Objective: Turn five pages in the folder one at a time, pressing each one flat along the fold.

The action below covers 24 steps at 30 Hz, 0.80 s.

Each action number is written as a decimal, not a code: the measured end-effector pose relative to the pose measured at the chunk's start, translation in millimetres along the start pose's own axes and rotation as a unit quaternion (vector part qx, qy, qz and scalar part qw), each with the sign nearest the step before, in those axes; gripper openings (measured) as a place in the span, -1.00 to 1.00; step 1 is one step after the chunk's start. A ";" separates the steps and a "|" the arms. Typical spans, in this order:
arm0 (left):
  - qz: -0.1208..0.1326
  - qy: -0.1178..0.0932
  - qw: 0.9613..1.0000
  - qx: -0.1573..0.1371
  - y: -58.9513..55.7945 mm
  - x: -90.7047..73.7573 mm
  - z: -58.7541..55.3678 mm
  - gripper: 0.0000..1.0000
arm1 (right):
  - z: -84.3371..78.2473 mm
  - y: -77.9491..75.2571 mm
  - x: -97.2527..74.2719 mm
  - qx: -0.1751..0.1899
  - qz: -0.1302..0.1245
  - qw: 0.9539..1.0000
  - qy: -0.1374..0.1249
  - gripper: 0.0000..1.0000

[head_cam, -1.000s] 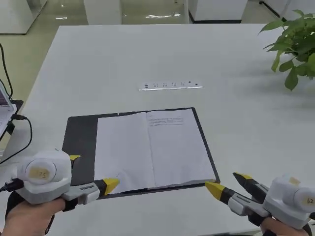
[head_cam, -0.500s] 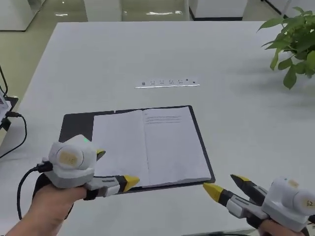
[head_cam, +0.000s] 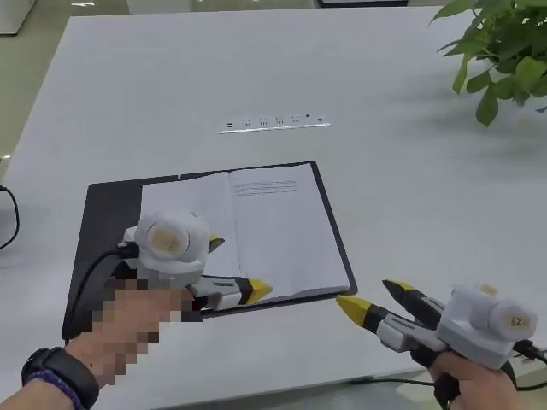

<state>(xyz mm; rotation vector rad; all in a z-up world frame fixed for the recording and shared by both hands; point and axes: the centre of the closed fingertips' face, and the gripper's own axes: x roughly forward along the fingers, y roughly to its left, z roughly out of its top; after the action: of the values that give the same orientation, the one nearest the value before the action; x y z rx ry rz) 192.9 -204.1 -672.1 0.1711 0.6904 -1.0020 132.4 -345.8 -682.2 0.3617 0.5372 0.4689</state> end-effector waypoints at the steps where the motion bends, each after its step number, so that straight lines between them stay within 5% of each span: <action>1: -0.002 -0.001 1.000 0.001 -1.3 6.5 2.3 0.41 | -0.6 -0.4 0.2 0.001 0.001 1.000 0.001 0.31; 10: -0.022 0.006 1.000 0.007 -14.6 46.5 14.8 0.42 | -1.4 -3.5 -0.2 0.003 0.008 1.000 0.001 0.30; 24: -0.013 0.032 0.999 0.009 -21.6 99.9 11.2 0.35 | -7.6 -8.9 0.7 0.013 0.009 1.000 0.005 0.28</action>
<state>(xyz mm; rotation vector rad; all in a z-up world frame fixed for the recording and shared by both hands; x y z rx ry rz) 215.0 -292.4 -720.1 0.2113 0.7440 -1.0321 131.5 -351.3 -692.5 0.3893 0.5497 0.4826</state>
